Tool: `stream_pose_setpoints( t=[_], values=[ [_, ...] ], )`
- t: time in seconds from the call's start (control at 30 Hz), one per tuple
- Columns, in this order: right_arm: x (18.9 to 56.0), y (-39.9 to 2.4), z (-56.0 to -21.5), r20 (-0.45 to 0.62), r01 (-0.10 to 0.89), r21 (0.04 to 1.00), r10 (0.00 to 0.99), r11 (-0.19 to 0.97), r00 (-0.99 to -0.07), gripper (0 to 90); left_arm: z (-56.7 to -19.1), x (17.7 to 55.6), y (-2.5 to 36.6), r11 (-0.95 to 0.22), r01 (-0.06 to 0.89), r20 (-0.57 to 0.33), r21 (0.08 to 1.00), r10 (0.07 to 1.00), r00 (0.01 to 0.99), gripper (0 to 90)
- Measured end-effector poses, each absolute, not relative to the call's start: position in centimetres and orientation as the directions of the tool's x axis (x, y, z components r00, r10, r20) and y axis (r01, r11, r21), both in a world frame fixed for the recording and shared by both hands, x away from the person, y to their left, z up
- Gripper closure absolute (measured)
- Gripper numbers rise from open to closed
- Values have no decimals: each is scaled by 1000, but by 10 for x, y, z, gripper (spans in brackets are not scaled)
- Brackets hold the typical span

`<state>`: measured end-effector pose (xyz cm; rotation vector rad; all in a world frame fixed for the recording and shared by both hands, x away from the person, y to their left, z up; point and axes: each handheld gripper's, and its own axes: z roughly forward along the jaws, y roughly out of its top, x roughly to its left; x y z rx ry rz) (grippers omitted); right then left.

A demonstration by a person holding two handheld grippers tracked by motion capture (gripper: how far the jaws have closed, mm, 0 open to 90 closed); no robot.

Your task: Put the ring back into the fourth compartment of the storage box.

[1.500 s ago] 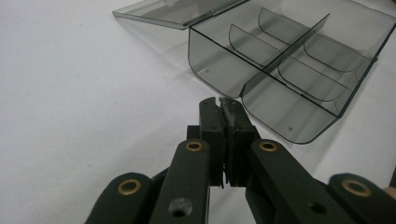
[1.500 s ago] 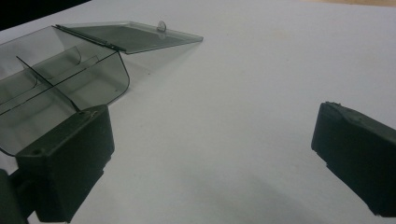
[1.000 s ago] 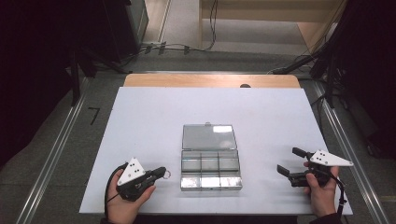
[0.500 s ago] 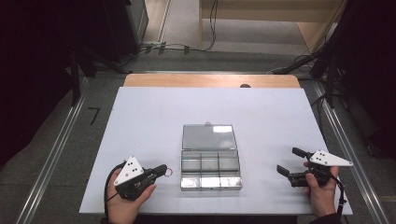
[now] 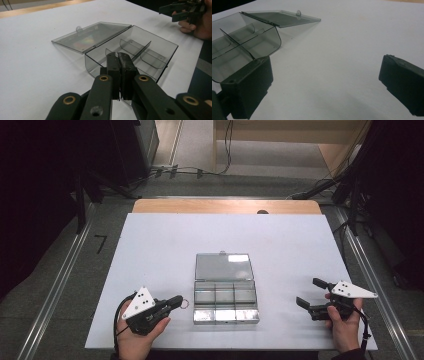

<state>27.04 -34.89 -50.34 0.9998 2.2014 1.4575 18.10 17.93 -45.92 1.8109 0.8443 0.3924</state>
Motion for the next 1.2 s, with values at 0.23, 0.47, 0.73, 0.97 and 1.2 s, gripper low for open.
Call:
stream_pose_setpoints(
  t=[0.23,0.47,0.73,0.97,1.2],
  values=[
    [270,-349,-503,112,377,895,700,237,-705,0,-456,182,174,-194,352,-126,916,694,709,883],
    [270,-349,-503,112,377,895,700,236,-705,0,-456,182,167,-188,347,-133,919,679,722,883],
    [270,-348,-503,110,375,896,699,239,-707,0,-455,183,160,-186,341,-137,921,665,734,883],
    [270,-348,-503,109,375,895,698,240,-707,0,-457,186,152,-195,340,-139,920,648,749,883],
    [270,-348,-503,109,375,895,698,241,-708,0,-460,187,148,-197,346,-145,917,645,751,883]
  ],
)
